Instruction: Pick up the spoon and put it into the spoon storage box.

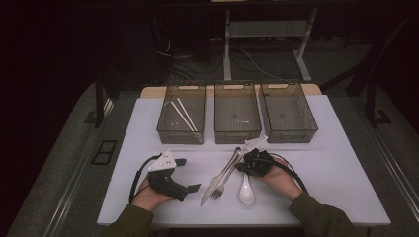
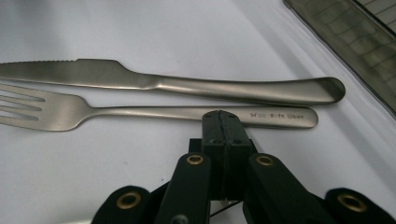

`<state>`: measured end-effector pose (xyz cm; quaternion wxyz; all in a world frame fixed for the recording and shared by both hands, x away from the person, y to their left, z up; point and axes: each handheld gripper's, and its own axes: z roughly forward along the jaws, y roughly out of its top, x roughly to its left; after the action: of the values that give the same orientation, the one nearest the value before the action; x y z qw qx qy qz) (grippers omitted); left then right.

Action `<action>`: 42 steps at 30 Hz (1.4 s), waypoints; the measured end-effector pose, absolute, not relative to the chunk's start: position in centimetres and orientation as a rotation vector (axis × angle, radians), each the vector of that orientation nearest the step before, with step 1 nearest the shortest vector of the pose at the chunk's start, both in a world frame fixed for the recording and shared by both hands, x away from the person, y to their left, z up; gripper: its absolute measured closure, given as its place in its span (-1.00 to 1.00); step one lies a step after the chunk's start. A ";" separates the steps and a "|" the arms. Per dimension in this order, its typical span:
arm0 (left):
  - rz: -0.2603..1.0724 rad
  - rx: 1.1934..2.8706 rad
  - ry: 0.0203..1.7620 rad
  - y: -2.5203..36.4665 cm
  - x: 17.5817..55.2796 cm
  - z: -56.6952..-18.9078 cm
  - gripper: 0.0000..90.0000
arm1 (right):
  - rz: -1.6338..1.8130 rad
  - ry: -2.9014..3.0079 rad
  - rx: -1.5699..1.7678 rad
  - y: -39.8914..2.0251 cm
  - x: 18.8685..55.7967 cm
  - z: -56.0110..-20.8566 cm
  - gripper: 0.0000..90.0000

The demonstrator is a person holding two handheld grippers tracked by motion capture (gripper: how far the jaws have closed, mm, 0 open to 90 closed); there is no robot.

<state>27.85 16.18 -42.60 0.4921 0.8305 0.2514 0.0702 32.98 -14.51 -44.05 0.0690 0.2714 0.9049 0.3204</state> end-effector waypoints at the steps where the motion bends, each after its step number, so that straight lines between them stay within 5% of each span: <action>1: 0.171 2.016 0.610 16.2 27.8 -42.6 -1.00 | 0.963 2.725 0.819 -14.6 33.0 -44.0 0.99; 42: 0.167 2.010 0.613 16.2 27.9 -42.6 -1.00 | 0.928 2.800 0.890 -22.3 30.0 -43.6 0.99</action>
<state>27.86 16.18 -42.63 0.4943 0.8289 0.2528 0.0689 29.99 -22.33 -43.61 0.0301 0.2888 0.9083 0.3011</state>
